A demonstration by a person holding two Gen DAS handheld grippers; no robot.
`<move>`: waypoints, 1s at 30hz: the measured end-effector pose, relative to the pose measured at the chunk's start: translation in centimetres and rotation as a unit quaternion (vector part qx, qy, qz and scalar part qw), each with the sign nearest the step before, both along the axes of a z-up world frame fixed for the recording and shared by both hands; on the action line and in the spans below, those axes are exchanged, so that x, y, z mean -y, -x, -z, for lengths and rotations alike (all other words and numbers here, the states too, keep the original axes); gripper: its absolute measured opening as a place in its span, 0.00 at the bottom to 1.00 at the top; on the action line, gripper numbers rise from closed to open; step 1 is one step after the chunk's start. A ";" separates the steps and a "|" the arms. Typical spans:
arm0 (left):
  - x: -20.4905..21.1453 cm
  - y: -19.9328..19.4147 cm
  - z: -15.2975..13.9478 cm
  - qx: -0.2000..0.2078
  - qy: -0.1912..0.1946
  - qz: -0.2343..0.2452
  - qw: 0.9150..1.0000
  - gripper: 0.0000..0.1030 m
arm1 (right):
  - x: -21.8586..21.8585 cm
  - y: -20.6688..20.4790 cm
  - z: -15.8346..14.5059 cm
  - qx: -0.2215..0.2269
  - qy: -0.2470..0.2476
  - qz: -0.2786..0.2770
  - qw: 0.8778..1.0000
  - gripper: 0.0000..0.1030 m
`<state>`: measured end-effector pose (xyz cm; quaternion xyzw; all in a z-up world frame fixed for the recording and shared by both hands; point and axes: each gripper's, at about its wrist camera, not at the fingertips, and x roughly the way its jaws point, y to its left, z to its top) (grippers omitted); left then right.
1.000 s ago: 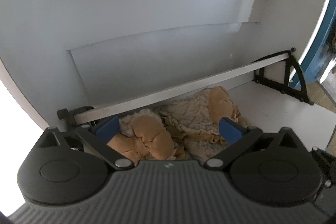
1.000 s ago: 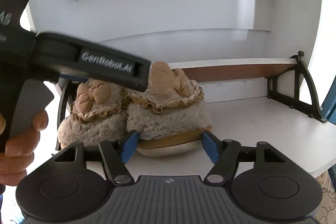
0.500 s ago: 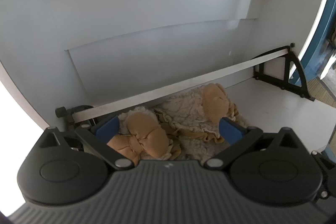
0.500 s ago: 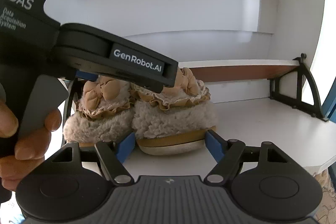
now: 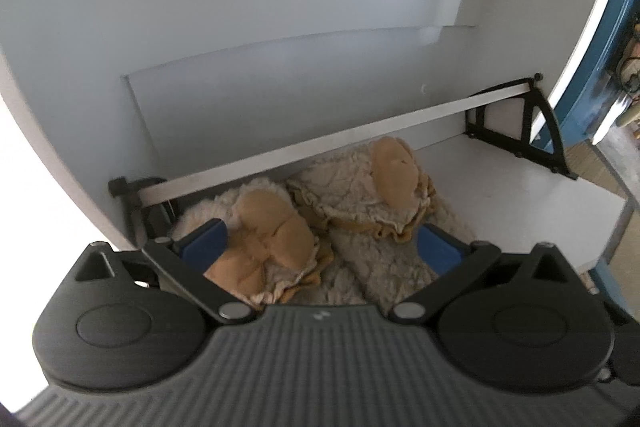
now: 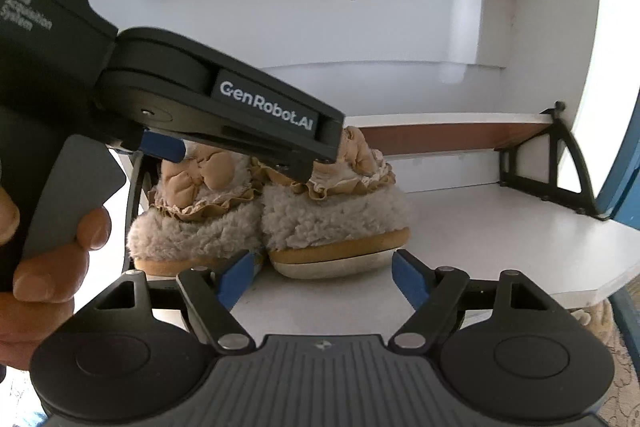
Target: Organize scattered shoes
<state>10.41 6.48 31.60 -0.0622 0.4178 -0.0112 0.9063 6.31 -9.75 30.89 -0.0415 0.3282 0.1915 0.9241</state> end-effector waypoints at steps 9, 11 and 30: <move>-0.7 3.9 -1.4 -0.004 0.013 0.010 1.000 1.00 | 0.4 4.3 -2.3 0.012 -0.001 0.005 1.000 0.88; -1.4 4.9 -1.7 0.000 0.006 0.001 1.000 1.00 | 0.2 5.2 -2.7 0.014 0.001 0.004 1.000 0.91; -10.6 9.9 -1.2 -0.029 0.042 -0.080 0.996 1.00 | -4.0 11.8 -4.3 0.028 -0.004 -0.025 0.999 0.97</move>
